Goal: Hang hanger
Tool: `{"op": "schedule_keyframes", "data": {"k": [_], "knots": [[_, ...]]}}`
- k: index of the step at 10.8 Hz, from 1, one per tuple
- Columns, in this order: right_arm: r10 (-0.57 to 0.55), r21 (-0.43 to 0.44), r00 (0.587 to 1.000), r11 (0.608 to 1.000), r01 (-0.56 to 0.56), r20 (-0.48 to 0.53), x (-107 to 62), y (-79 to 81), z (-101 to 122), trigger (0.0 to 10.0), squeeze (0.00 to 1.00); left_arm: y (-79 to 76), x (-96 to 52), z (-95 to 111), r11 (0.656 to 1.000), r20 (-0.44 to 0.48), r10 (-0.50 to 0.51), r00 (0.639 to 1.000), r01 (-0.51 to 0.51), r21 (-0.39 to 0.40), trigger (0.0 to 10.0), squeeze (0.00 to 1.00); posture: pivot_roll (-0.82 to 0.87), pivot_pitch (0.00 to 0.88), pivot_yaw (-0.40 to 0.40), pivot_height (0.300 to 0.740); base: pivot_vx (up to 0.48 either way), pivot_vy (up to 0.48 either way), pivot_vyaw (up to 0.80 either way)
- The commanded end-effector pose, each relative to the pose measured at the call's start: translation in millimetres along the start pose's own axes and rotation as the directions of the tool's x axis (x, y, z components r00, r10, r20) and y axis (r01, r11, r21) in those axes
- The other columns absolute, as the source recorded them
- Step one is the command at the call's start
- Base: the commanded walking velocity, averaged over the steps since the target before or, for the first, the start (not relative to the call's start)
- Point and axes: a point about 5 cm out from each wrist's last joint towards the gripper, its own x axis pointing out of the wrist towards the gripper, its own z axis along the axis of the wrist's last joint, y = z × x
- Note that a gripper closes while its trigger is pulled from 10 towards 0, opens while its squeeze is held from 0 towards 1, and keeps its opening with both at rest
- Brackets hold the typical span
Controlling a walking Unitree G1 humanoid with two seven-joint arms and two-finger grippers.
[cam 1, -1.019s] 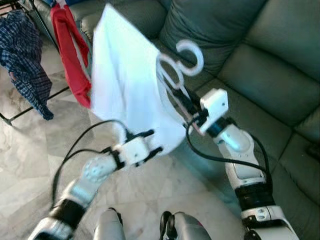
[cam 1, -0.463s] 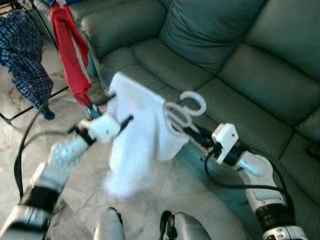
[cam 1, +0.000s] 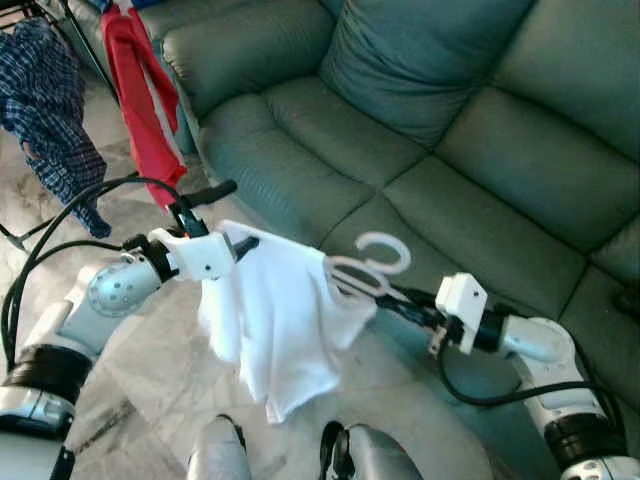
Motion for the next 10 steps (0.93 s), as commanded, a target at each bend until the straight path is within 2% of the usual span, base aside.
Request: {"op": "schedule_keyframes", "data": {"k": [1, 2, 3, 4, 5, 6, 9, 10], "knots": [[0.020, -0.043, 0.999, 0.999, -0.019, 0.025, -1.1, -7.0, 8.3, 10.0, 0.00, 2.6, 1.2, 0.8, 0.998, 0.007, -0.048, 0.999, 0.048, 0.047, 10.0, 1.00, 0.01, 0.156, -0.052, 0.740, 0.000, 0.000, 0.00], [0.021, -0.052, 0.999, 0.998, -0.020, 0.025, 0.0, -8.9, 9.6, 10.0, 0.00, 0.2, 1.9, -0.1, 0.994, 0.003, -0.093, 0.996, 0.092, 0.052, 10.0, 1.00, 0.01, 0.155, -0.053, 0.740, 0.000, 0.000, 0.00], [0.031, -0.062, 0.999, 0.998, -0.030, 0.024, 0.7, -9.3, 10.1, 10.0, 0.00, -3.7, 1.4, -0.9, 0.989, 0.005, -0.140, 0.990, 0.140, 0.046, 10.0, 0.50, 0.01, 0.153, -0.052, 0.740, 0.000, 0.000, 0.00], [0.057, -0.079, 0.998, 0.995, -0.055, 0.022, 2.8, -9.8, 10.7, 10.0, 0.00, -15.9, 1.2, -2.7, 0.961, 0.017, -0.276, 0.961, 0.276, 0.010, 3.1, 0.00, 0.01, 0.152, -0.051, 0.740, 0.000, 0.000, 0.00], [0.065, -0.082, 0.998, 0.995, -0.063, 0.020, 3.2, -9.7, 10.5, 10.0, 0.00, -17.6, 2.6, -1.7, 0.955, 0.025, -0.297, 0.954, 0.297, 0.025, 1.9, 0.00, 0.01, 0.152, -0.049, 0.740, 0.000, 0.000, 0.00], [0.092, -0.098, 0.996, 0.991, -0.091, 0.006, 3.7, -9.1, 10.1, 10.0, 0.00, -18.8, 5.6, -1.8, 0.949, 0.031, -0.315, 0.949, 0.314, 0.021, 0.0, 0.00, 0.01, 0.151, -0.047, 0.740, 0.000, 0.000, 0.00], [0.137, -0.143, 0.990, 0.980, -0.141, -0.039, 2.4, -11.3, 8.2, 10.0, 0.00, -18.3, 9.1, -2.5, 0.940, 0.037, -0.339, 0.940, 0.339, -0.019, 0.0, 0.00, 0.01, 0.149, -0.047, 0.740, 0.000, 0.000, 0.00], [0.156, -0.165, 0.986, 0.973, -0.163, -0.053, 4.3, -12.4, 8.2, 10.0, 0.00, -21.8, 9.4, -3.1, 0.924, 0.039, -0.380, 0.924, 0.381, -0.023, 0.0, 0.00, 0.01, 0.150, -0.047, 0.740, 0.000, 0.000, 0.00]]}}
